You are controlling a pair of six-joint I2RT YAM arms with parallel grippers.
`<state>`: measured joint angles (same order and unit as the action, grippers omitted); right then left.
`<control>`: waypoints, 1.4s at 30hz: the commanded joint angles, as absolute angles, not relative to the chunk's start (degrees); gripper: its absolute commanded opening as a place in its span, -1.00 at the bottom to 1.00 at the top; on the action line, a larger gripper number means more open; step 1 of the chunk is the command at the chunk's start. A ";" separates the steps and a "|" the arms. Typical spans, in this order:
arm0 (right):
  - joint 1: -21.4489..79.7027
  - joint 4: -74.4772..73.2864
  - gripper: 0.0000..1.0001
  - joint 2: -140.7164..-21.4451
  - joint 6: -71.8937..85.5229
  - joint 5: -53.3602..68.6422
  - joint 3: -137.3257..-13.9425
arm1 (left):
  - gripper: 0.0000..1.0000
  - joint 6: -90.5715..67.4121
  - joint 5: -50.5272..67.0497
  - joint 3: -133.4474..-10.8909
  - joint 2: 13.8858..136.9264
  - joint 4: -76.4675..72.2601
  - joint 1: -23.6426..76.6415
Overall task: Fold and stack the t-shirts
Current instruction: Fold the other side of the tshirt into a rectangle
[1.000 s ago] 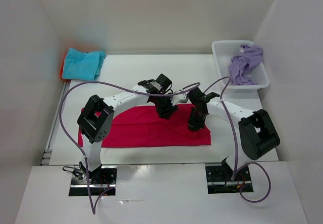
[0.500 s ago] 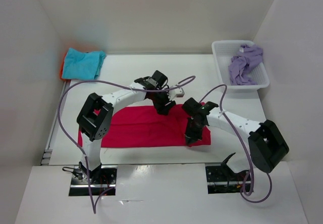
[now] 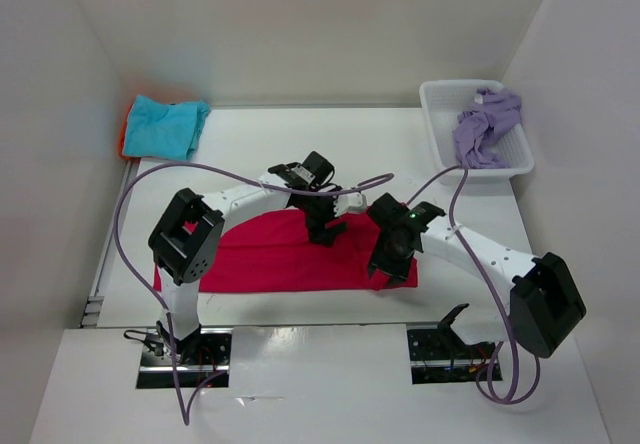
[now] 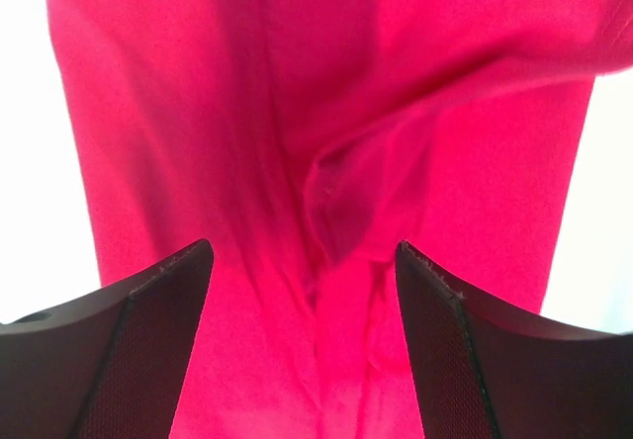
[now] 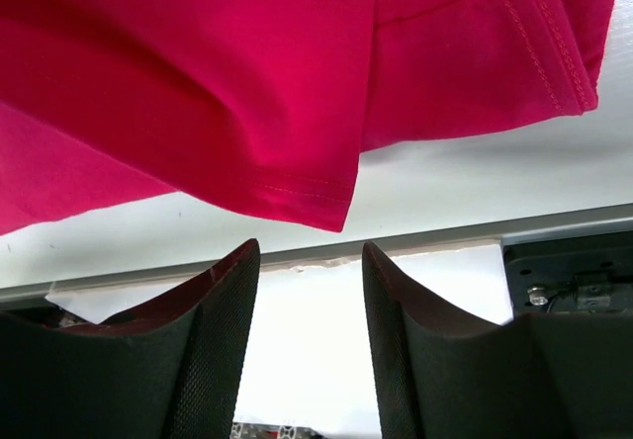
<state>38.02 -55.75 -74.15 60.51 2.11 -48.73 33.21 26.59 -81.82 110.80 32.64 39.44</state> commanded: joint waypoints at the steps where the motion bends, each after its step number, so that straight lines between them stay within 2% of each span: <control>1: 38.32 -54.15 0.04 -74.35 62.23 0.62 -48.08 | 0.63 34.63 31.11 -83.14 110.47 28.47 39.64; 9: 37.09 -54.15 0.04 -74.36 63.46 -0.88 -46.23 | 0.68 35.85 37.61 -81.48 110.48 27.16 39.64; 11: 37.09 -54.14 0.04 -74.36 63.46 -0.88 -46.23 | 0.83 37.08 38.67 -81.47 110.48 25.85 39.64; 15: 36.47 -54.14 0.06 -75.50 62.40 -1.49 -46.75 | 0.85 39.98 42.36 -80.95 110.48 25.31 39.64; 17: 35.95 -54.66 0.06 -75.50 62.40 -1.49 -46.76 | 0.73 40.52 42.98 -80.95 111.09 25.31 39.64; 18: 35.95 -54.67 0.06 -74.71 62.40 -1.49 -46.76 | 0.53 40.52 42.98 -80.95 111.09 25.31 39.64; 19: 35.95 -54.67 0.06 -73.92 62.92 -1.49 -46.76 | 0.43 40.52 42.98 -80.95 111.79 25.31 39.64; 22: 35.43 -55.20 0.06 -73.39 62.93 -2.11 -46.76 | 0.41 40.52 45.78 -81.56 114.77 26.71 39.64; 25: 35.42 -56.33 0.06 -73.39 62.93 -2.64 -47.29 | 0.20 39.99 47.81 -82.09 116.54 27.33 40.16; 26: 35.42 -56.34 0.06 -73.39 62.93 -2.64 -47.29 | -0.02 39.99 47.81 -82.61 116.54 28.03 40.17; 28: 35.42 -56.34 0.06 -73.39 62.93 -2.64 -47.29 | -0.18 39.99 47.81 -82.62 116.54 28.56 40.17; 29: 35.42 -56.34 0.06 -73.39 62.93 -2.64 -47.29 | -0.44 39.99 47.81 -82.62 116.54 29.35 40.17; 31: 35.42 -55.73 0.06 -73.39 62.93 -2.02 -47.29 | -0.78 39.99 47.81 -83.14 116.54 30.58 40.17; 33: 35.42 -54.94 0.06 -72.87 63.45 0.16 -46.59 | -1.00 38.59 48.34 -83.14 116.54 31.28 40.17; 42: 35.42 -46.77 0.06 -71.72 66.71 7.20 -40.70 | -1.00 38.06 48.34 -82.53 114.79 32.61 39.64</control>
<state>35.73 -51.48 -73.17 64.51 4.12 -42.63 38.33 44.91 -81.47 116.75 31.90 39.88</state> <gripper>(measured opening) 0.528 0.010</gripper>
